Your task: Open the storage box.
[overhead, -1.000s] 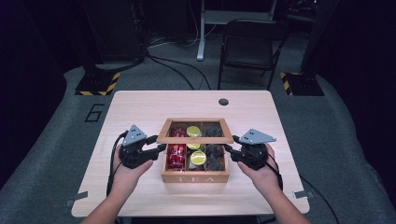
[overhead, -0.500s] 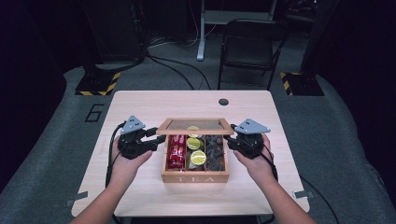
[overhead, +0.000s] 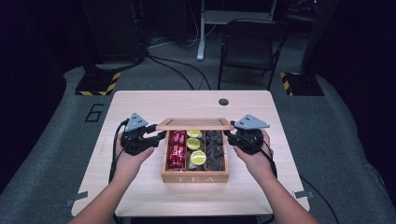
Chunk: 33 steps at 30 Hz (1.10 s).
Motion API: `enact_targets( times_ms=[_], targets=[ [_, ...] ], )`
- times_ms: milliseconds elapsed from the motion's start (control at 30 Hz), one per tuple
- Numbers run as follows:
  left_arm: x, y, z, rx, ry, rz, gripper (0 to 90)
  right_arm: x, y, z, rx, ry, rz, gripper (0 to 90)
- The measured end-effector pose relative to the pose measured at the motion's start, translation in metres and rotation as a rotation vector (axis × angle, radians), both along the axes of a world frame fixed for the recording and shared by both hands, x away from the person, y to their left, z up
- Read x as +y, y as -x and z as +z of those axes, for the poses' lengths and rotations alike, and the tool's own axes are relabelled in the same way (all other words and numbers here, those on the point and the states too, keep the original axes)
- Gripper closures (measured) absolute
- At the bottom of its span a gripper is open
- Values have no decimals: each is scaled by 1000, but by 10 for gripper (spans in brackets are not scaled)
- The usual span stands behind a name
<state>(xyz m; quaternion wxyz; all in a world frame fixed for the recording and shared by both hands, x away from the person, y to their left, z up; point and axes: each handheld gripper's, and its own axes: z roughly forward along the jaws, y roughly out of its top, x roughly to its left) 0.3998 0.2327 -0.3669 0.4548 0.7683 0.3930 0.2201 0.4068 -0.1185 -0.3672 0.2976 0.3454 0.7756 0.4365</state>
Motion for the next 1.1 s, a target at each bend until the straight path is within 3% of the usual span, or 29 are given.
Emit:
enact_targets(
  times_ms=[267, 500, 733, 967, 1100],
  targets=[
    [-3, -11, -4, -11, 21, 10, 579, 0, -2, 2, 8, -7, -2, 594],
    [-5, -14, -2, -28, 11, 27, 601, -1, -5, 4, 9, -17, -3, 595],
    [-5, -22, 5, -27, 21, 32, 610, -1, -14, 10, 18, -52, -12, 593],
    [-9, -28, 10, -40, 24, 70, 620, 1, -25, 19, 12, -40, -15, 597],
    [-10, -31, 13, -37, 25, 81, 622, 1, -28, 20, 20, -74, -32, 577]
  ],
)
